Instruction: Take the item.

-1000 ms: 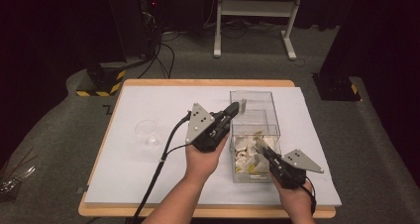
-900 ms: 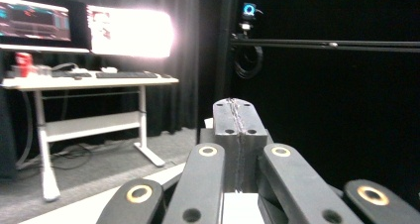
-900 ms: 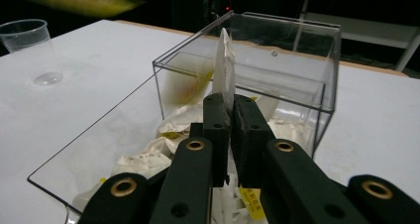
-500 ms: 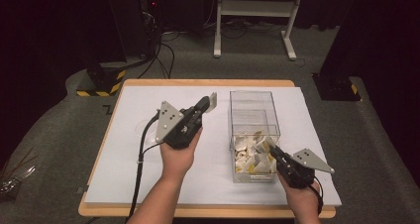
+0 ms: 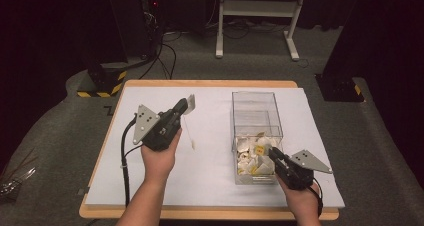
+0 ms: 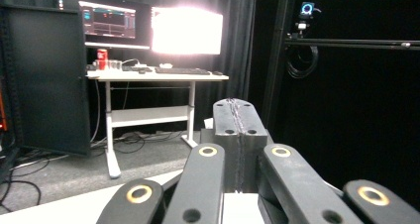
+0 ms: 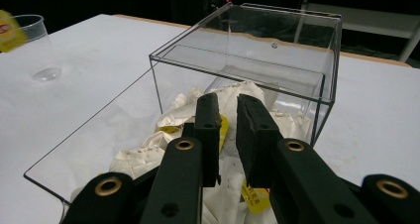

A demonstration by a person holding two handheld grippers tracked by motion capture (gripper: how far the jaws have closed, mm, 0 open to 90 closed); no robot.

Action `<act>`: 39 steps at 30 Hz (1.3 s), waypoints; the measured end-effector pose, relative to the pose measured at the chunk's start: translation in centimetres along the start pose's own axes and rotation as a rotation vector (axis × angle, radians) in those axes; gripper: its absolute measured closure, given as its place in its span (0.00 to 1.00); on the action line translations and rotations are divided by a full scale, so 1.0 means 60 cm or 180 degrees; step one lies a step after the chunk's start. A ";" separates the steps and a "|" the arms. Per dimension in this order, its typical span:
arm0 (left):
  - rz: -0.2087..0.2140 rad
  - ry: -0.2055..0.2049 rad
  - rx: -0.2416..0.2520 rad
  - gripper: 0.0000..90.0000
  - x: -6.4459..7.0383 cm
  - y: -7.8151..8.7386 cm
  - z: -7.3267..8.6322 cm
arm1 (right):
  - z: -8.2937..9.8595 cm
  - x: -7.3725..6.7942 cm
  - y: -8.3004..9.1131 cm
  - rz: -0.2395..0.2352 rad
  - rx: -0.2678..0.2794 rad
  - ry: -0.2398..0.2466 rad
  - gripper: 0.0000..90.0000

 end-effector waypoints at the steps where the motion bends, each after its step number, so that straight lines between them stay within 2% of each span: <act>1: -0.0015 -0.0011 -0.0009 1.00 -0.007 0.003 0.000 | 0.000 0.001 0.000 0.0005 0.0006 -0.0003 0.88; 4: -0.0047 -0.0013 -0.0014 1.00 -0.015 0.008 0.000 | -0.001 0.002 -0.002 0.0048 -0.0002 0.0055 0.87; 7: -0.0080 -0.0015 0.0003 1.00 -0.022 0.012 -0.002 | -0.002 0.006 -0.005 0.0050 -0.0002 0.0009 0.85; 12: -0.0124 -0.0033 0.0024 1.00 -0.031 0.017 -0.007 | 0.004 0.007 -0.005 0.0071 -0.0019 0.0024 0.84; 23: -0.0166 -0.0069 0.0064 1.00 -0.052 0.021 -0.022 | 0.006 0.023 0.014 0.0180 0.0065 0.0059 0.81; 29: -0.0242 -0.0080 0.0062 1.00 -0.077 0.022 -0.028 | 0.007 0.048 0.028 0.0291 0.0062 0.0075 0.79; 35: -0.0280 -0.0115 0.0065 1.00 -0.090 0.019 -0.033 | 0.016 0.071 0.042 0.0418 0.0014 0.0096 0.78; 39: -0.0320 -0.0170 0.0059 1.00 -0.102 0.015 -0.038 | 0.029 0.090 0.051 0.0533 0.0017 0.0043 0.78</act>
Point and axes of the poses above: each handheld gripper's, and its own axes: y roughly backward along the jaws, z roughly out of its underside, x roughly to its right, the point moved 1 cm from there along -y, roughly forward along the jaws, and after that the axes turned 14 degrees about x, right-handed, at the moved point
